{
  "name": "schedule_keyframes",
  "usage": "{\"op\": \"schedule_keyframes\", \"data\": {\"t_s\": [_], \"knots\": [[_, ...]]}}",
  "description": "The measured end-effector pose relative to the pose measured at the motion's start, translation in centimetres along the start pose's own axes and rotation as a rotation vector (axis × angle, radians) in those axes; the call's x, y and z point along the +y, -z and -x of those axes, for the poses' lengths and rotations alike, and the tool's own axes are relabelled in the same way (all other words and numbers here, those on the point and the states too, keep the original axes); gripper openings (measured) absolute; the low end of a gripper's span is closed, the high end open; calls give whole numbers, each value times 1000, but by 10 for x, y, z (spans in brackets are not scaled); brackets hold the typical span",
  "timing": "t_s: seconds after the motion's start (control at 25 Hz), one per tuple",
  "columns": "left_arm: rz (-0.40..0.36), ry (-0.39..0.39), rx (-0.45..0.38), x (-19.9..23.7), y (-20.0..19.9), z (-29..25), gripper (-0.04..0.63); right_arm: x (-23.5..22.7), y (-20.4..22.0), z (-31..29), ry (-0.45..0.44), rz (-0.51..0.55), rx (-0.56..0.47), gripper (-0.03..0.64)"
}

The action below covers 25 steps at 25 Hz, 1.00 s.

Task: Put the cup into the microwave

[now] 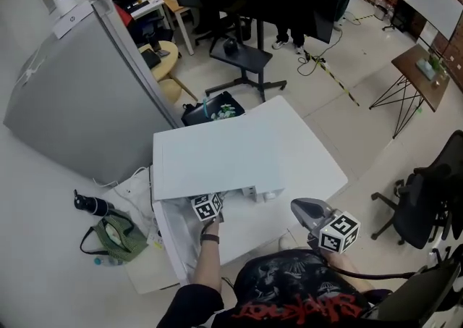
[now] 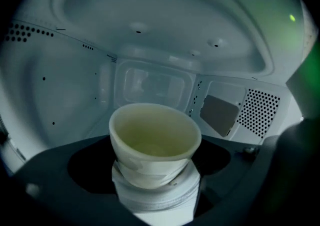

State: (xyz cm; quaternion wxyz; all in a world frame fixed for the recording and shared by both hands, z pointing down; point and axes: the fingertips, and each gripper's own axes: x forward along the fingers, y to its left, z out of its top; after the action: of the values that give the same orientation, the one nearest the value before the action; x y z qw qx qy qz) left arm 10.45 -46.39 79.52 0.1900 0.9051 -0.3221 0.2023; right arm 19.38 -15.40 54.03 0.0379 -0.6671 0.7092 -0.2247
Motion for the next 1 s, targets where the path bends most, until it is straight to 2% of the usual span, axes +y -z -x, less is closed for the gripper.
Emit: {"op": "schedule_keyframes", "data": {"t_s": [0.08,0.2,0.44,0.6,0.76,1.0], "knots": [[-31,19,14,-5,-3,9,440,3,0,0,-18,3,-1,0],[-124,49,47,-11,6,15,436,3,2,5,-27,-3,8,0],[-176,60,63,-16,-4,22,419,0,-11,11,-54,-5,3,0],[-184,100,71,-23,0,32,404,-1,-10,13,-54,-14,11,0],[-184,98,59,-23,2,41,385,3,-5,12,-68,-22,23,0],[-114,125,20,-32,10,61,408,11,2,6,-104,-27,31,0]]}}
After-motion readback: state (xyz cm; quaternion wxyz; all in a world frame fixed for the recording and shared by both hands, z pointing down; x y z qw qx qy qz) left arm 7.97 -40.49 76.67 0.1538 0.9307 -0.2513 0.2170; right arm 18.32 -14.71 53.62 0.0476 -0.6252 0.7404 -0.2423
